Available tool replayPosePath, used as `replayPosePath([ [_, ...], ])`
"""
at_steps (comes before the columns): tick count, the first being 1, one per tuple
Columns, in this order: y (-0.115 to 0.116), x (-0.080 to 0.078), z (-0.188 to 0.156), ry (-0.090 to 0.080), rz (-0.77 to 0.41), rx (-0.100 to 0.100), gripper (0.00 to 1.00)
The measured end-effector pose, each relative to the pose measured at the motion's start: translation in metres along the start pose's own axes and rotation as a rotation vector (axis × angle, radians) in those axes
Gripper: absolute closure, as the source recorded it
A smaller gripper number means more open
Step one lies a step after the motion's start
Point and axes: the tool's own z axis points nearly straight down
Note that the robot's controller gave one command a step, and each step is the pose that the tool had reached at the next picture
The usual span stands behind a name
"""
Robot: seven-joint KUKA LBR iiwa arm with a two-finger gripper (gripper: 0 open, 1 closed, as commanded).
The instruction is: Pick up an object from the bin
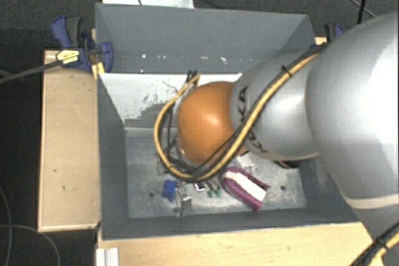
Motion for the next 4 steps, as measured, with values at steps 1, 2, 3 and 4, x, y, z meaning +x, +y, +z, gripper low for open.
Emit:
replayPosePath([
  [1, 0.002, 0.000, -0.011, -0.006, 0.216, -0.002, 0.00],
  [2, 0.004, 0.008, 0.030, -0.006, 0.370, -0.001, 0.00],
  [3, 0.003, 0.007, 0.030, -0.008, 0.375, -0.002, 0.00],
  [4, 0.004, 0.008, 0.030, -0.007, 0.378, -0.002, 1.00],
])
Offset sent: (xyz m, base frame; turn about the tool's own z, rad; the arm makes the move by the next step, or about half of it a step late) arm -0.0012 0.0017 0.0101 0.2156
